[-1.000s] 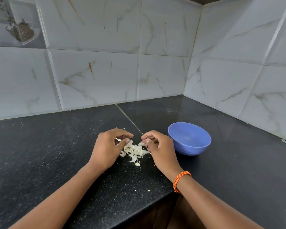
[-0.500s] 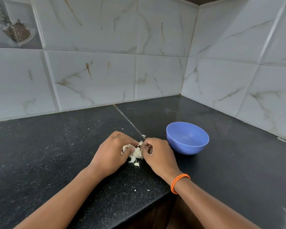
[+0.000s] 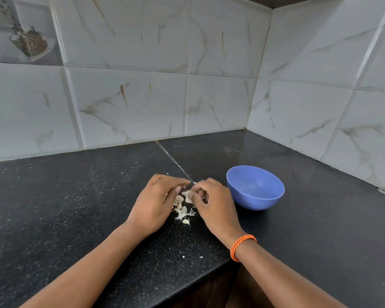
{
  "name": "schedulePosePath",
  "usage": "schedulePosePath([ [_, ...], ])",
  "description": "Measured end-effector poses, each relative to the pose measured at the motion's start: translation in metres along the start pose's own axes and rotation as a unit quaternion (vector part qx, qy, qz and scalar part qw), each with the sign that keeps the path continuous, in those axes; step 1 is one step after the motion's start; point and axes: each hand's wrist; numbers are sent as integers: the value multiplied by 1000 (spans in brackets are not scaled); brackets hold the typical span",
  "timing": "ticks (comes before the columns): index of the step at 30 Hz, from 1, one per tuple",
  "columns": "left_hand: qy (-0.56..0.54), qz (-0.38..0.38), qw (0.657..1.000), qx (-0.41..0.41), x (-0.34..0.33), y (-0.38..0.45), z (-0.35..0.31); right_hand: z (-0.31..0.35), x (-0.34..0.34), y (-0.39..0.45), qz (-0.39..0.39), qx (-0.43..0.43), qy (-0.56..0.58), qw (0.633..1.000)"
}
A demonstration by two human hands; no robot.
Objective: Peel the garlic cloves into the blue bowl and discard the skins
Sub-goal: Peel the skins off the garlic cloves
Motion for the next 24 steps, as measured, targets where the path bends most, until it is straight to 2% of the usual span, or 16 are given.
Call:
schedulePosePath([
  [4,-39,-3,999,32,3,3,-11,2,3,1,-49,-32,127,990],
  [9,-122,-34,988,88,11,6,-16,4,2,0,-7,-29,181,983],
  [14,-24,-47,992,112,39,23,7,1,3,-1,-5,-21,130,991],
  [18,86,17,986,142,63,31,36,-1,0,0,10,-13,63,998],
  [24,87,101,974,181,73,30,52,-3,-2,1,11,-13,37,999],
])
Point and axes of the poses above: each hand's wrist, its own y-axis towards the middle knuckle, its own x-axis out of the back of the hand, z = x × y, and after that the axes turned 15 degrees about -z, right-handed
